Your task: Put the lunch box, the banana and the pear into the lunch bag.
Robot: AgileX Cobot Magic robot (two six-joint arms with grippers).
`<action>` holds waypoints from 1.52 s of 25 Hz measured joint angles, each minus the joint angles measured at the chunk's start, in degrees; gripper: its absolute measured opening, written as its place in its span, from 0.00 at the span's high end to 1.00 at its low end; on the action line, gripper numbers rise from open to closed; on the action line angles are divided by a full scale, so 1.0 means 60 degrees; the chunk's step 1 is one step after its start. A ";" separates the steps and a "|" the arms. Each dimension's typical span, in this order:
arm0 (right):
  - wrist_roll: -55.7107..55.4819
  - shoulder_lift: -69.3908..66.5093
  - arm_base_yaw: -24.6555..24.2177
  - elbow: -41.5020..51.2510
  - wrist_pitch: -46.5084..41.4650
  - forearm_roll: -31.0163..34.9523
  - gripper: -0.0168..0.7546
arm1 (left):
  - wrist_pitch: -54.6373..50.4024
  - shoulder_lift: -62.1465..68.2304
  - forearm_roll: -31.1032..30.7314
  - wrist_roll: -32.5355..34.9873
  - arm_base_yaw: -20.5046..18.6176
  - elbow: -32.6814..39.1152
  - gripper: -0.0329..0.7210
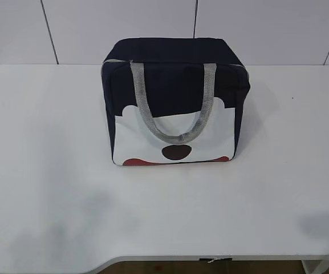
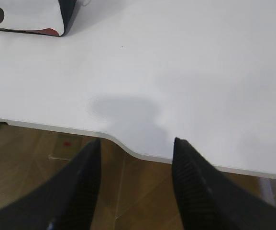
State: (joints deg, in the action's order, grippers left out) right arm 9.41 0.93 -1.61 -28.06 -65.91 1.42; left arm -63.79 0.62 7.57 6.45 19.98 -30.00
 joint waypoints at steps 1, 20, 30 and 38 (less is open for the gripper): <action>0.0000 0.0000 0.0000 0.0000 0.0000 0.0000 0.47 | 0.0000 0.0000 0.0000 0.0000 0.0000 0.0000 0.36; 0.0000 0.0000 0.0000 0.0000 0.0000 0.0000 0.47 | 0.0000 0.0000 0.0019 0.0000 0.0000 0.0000 0.38; 0.0000 0.0000 0.0000 0.0000 0.0000 0.0000 0.47 | 0.0000 0.0000 0.0019 0.0000 -0.1963 0.0000 0.38; 0.0000 0.0000 0.0018 0.0000 0.0000 0.0000 0.47 | 0.0000 0.0000 0.0019 0.0000 -0.3068 0.0000 0.38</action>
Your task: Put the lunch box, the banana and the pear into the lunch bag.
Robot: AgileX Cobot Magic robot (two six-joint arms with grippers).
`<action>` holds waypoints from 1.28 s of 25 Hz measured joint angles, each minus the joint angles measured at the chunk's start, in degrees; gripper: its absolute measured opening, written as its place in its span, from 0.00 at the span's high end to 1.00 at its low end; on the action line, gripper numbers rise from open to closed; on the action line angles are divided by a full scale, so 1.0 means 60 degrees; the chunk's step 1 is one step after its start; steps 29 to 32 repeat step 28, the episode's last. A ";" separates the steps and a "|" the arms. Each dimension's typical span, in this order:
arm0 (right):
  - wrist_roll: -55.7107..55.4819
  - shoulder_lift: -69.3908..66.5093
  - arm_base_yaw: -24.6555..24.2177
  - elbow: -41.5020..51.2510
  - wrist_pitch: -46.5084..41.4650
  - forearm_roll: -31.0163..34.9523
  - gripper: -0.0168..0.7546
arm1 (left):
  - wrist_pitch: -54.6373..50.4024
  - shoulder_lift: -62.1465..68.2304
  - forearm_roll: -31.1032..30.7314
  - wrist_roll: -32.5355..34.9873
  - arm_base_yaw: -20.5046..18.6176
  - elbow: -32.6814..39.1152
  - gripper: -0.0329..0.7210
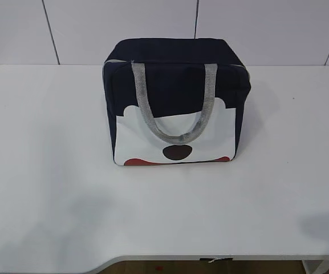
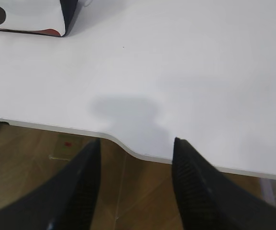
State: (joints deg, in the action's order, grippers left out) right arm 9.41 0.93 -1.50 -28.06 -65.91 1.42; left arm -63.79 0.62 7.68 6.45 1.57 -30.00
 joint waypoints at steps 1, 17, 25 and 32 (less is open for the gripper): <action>0.0000 0.0000 0.0000 0.0000 0.0000 0.0000 0.47 | 0.0000 0.0000 0.0000 0.0000 -0.0018 0.0000 0.38; -0.0021 0.0000 0.0000 0.0000 0.0000 0.0000 0.47 | 0.0000 0.0000 0.0000 0.0000 -0.0167 0.0000 0.38; -0.0021 0.0000 0.0000 0.0000 0.0000 0.0000 0.47 | 0.0000 0.0000 0.0000 0.0000 -0.0167 0.0000 0.38; -0.0021 0.0000 0.0000 0.0000 0.0000 0.0000 0.47 | 0.0000 0.0000 0.0000 0.0000 -0.0167 0.0000 0.38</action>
